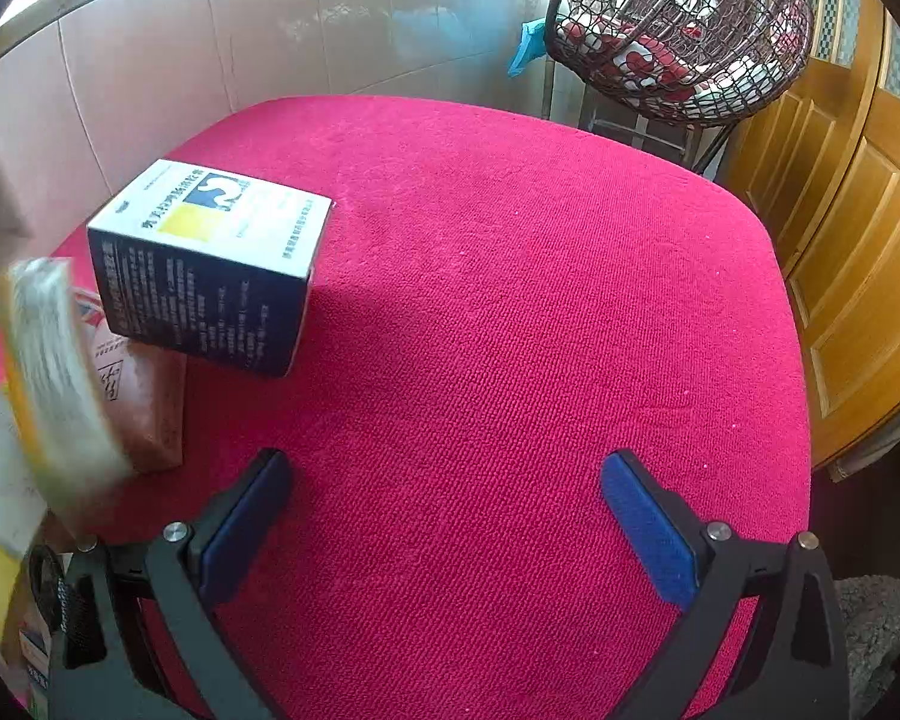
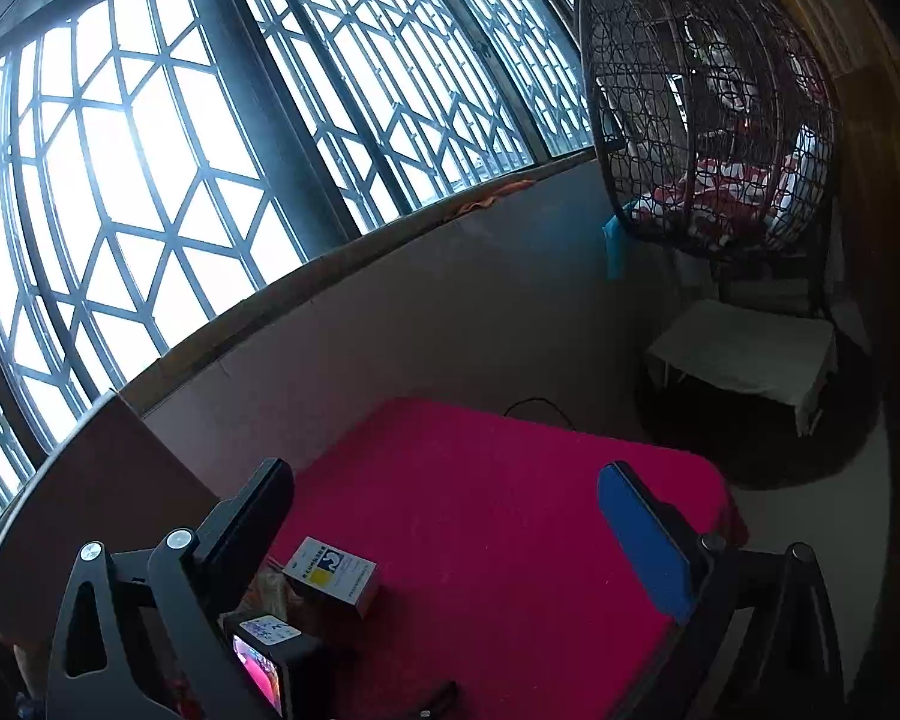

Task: Organize objects

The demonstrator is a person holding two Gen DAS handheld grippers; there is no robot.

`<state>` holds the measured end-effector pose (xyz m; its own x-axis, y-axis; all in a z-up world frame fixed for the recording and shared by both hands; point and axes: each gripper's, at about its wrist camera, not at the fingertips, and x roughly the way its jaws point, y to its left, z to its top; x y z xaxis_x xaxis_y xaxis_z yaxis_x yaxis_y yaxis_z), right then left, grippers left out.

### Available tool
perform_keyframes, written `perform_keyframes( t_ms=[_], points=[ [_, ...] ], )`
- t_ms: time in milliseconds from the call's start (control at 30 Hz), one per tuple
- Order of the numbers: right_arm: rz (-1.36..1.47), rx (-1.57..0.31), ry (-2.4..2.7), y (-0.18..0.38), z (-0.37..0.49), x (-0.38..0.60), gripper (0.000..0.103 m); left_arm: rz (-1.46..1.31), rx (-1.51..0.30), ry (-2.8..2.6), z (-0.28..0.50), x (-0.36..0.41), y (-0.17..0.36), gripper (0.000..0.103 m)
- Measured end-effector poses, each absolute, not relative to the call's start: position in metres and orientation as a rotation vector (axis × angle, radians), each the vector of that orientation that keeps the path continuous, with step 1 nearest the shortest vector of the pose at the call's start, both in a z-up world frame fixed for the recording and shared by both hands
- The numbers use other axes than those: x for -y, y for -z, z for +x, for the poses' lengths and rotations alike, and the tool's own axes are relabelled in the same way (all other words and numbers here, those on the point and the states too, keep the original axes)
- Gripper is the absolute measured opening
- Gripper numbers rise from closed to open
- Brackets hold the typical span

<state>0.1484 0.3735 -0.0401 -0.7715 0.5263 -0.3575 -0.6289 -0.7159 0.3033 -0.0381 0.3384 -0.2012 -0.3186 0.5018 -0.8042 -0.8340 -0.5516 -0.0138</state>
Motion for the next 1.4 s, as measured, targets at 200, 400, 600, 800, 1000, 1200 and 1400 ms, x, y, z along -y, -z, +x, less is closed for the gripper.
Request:
perform_keyframes(
  t_ms=[200, 400, 600, 800, 1000, 1200, 1400],
  points=[
    [-0.329, -0.613, -2.409, 0.038, 0.146, -0.377, 0.103, -1.0, -0.519, -1.961, -0.038, -0.339, 0.202, 0.103],
    [-0.363, -0.577, -2.425, 0.05, 0.142, -0.37, 0.103, -0.998, -0.521, -1.961, -0.036, -0.339, 0.202, 0.103],
    [-0.395, -0.682, -2.408, 0.055, 0.132, -0.385, 0.103, -0.998, -0.521, -1.961, -0.034, -0.339, 0.203, 0.103],
    [-0.439, -0.643, -2.447, 0.061, 0.124, -0.373, 0.103, -0.998, -0.521, -1.961, -0.033, -0.34, 0.203, 0.103],
    [-0.384, -0.672, -2.438, 0.044, 0.123, -0.376, 0.103, -1.0, -0.518, -1.959, -0.035, -0.339, 0.204, 0.103],
    [-0.345, -0.558, -2.471, 0.047, 0.126, -0.362, 0.103, -1.0, -0.518, -1.958, -0.034, -0.338, 0.204, 0.103],
    [-0.331, -0.646, -2.495, 0.029, 0.128, -0.369, 0.103, -0.999, -0.519, -1.958, -0.032, -0.336, 0.205, 0.103]
  ],
)
